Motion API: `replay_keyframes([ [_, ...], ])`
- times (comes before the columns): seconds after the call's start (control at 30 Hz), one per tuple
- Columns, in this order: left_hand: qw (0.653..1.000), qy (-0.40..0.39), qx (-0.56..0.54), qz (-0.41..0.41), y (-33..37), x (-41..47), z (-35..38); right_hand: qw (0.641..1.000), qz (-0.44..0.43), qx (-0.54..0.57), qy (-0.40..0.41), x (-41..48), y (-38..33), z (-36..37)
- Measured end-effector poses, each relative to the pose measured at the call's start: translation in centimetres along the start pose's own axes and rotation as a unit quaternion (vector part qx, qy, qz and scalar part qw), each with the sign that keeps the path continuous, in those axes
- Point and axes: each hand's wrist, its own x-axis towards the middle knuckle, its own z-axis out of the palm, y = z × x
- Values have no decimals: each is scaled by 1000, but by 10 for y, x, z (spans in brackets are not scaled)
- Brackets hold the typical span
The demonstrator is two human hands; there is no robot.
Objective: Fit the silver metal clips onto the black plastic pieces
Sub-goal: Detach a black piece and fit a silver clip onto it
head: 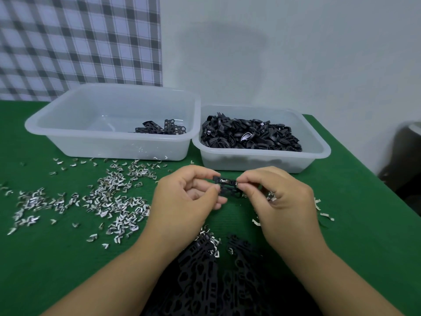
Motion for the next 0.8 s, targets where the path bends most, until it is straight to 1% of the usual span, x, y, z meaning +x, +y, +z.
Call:
replay_keyframes([
  [0.2,1000,-10,-12,-8,1,0,0,998,41,43,-20,1,2,3],
  [0.33,999,-14,-24,-15,2,0,0,997,51,55,-22,1,1,5],
  [0.7,998,-26,-51,-24,5,-2,1,1000,14,15,-19,1,5,6],
  [0.8,998,-34,-47,-21,5,-2,0,999,19,14,-25,1,6,5],
])
